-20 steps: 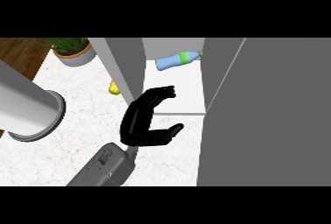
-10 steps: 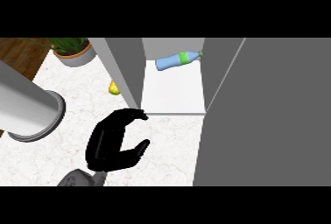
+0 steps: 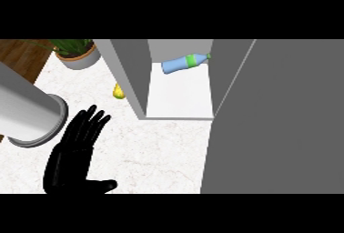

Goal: Pick up the bottled water, place it into the cabinet and close the cabinet

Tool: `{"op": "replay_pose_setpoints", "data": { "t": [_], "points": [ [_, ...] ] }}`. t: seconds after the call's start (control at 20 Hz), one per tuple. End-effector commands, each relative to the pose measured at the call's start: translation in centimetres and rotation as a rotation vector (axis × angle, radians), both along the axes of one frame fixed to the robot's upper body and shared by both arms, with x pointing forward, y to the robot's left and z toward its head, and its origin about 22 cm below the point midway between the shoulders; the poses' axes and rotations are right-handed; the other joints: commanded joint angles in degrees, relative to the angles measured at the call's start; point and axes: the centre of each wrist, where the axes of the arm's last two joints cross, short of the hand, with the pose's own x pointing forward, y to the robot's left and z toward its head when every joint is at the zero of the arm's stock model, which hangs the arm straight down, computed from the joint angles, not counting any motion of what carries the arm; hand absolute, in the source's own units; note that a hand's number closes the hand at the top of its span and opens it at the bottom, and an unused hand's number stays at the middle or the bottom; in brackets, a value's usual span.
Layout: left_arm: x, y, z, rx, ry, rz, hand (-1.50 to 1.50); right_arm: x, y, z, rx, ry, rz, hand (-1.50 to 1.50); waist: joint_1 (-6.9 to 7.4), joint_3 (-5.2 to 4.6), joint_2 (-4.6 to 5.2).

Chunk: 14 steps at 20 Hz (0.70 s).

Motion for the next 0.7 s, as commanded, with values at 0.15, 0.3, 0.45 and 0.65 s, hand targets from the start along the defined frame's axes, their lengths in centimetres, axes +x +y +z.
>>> {"op": "replay_pose_setpoints", "data": {
  "t": [0.15,0.3,0.45,0.65],
  "points": [
    [-2.0,5.2,1.0,-0.012,0.016,0.030,-1.50,0.2,1.6,4.6,-0.126,-0.162,0.198,1.50,1.53,-0.36,-0.29],
    [-2.3,4.7,1.4,-0.019,0.015,0.003,-1.50,0.7,1.6,5.3,-0.155,-0.215,0.225,1.50,2.49,-0.49,-0.08],
    [-2.6,6.3,1.7,-0.019,0.015,0.030,-1.50,0.3,2.4,4.7,-0.099,-0.157,0.261,1.50,2.56,-0.57,-0.09],
    [-2.8,8.4,2.3,-0.006,0.000,0.022,-1.50,0.1,3.9,3.6,0.047,-0.070,0.225,1.50,3.49,-0.57,0.66]
  ]
}}
